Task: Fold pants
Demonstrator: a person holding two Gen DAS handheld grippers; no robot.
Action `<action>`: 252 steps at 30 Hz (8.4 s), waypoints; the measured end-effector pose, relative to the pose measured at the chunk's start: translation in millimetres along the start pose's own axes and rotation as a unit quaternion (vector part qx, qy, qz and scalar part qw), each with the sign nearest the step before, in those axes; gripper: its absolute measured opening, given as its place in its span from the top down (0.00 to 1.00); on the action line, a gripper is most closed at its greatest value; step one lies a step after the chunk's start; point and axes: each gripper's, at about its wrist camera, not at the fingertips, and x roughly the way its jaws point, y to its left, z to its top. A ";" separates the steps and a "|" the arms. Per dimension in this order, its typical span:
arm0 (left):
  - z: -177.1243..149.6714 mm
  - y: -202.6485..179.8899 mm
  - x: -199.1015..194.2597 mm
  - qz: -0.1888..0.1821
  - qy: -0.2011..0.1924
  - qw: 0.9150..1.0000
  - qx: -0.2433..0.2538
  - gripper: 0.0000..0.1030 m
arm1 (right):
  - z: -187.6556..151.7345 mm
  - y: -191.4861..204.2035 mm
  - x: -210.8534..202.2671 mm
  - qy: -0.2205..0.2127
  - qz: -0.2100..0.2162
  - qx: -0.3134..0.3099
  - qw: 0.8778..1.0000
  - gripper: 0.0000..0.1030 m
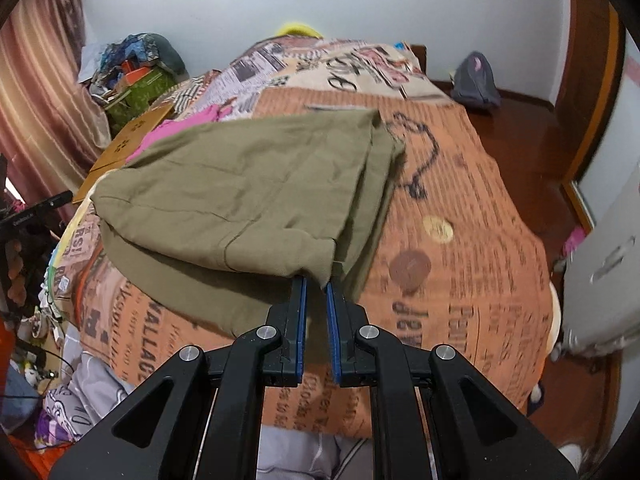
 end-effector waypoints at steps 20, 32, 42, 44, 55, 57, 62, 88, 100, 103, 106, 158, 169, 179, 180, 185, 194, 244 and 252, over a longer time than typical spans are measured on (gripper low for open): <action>-0.4 -74.7 20.3 0.003 0.029 0.997 0.076 0.29 | 12.2 58.7 11.8 0.000 -0.017 -0.138 0.990 0.47; -20.7 -115.5 41.2 0.086 0.006 0.965 0.250 0.28 | 12.5 111.2 40.3 -0.007 -0.053 -0.266 0.963 0.47; -9.4 -142.8 61.9 0.081 0.001 0.952 0.295 0.50 | 23.0 115.5 44.0 -0.017 -0.038 -0.268 0.962 0.68; -7.4 -143.5 62.0 0.076 -0.003 0.954 0.290 0.59 | 25.1 114.1 43.5 -0.013 -0.025 -0.257 0.966 0.79; -5.4 -141.0 39.5 0.069 -0.043 0.963 0.256 0.82 | 25.9 117.8 11.6 -0.050 0.000 -0.238 0.970 0.91; -5.7 -140.3 31.4 0.060 -0.048 0.966 0.246 0.83 | 25.3 118.0 5.7 -0.053 0.003 -0.240 0.969 0.91; -15.4 -148.2 18.3 0.054 -0.052 0.963 0.258 0.83 | 15.4 117.7 -2.1 -0.045 0.006 -0.241 0.969 0.91; -32.1 -121.3 -24.6 -0.068 0.014 0.982 0.178 0.81 | -13.7 73.1 -36.9 -0.020 0.031 -0.125 0.991 0.86; 7.7 -102.5 7.3 -0.103 0.036 0.992 0.066 0.77 | 27.4 51.9 20.1 -0.008 0.070 -0.019 0.997 0.75; -6.5 -96.8 34.9 -0.089 0.070 0.992 0.058 0.77 | 12.6 43.6 39.8 0.026 0.063 -0.007 0.998 0.75; -27.0 -85.7 50.3 -0.087 0.090 0.991 0.055 0.77 | -3.9 34.1 40.3 0.030 0.046 -0.010 0.998 0.69; 80.7 40.8 175.0 -0.125 0.152 0.975 -0.101 0.60 | 168.9 -86.6 177.4 0.044 0.073 0.039 0.996 0.60; 89.5 23.9 152.4 -0.057 0.092 0.993 -0.055 0.83 | 173.5 -45.0 164.0 -0.016 0.002 -0.048 0.999 0.89; 86.6 31.0 164.5 -0.032 0.090 0.993 -0.067 0.95 | 176.4 -43.6 161.5 -0.037 -0.072 -0.097 0.992 0.91; 86.0 29.8 166.6 -0.028 0.091 0.993 -0.065 0.97 | 175.4 -43.4 161.2 -0.037 -0.078 -0.099 0.991 0.91; 81.0 20.3 177.1 -0.005 0.101 0.994 -0.041 0.98 | 174.4 -44.3 165.4 -0.030 -0.084 -0.102 0.991 0.91; 82.0 23.3 176.2 0.039 0.106 0.994 -0.013 0.99 | 174.1 -63.4 158.3 -0.011 -0.132 -0.090 0.987 0.77; 60.0 18.1 60.2 -0.022 0.049 0.995 -0.088 0.28 | 121.7 7.8 49.7 -0.037 -0.017 -0.072 0.997 0.59; 10.5 4.3 58.0 -0.090 0.090 0.982 -0.139 0.15 | 88.4 52.2 39.4 -0.033 0.018 -0.089 0.995 0.56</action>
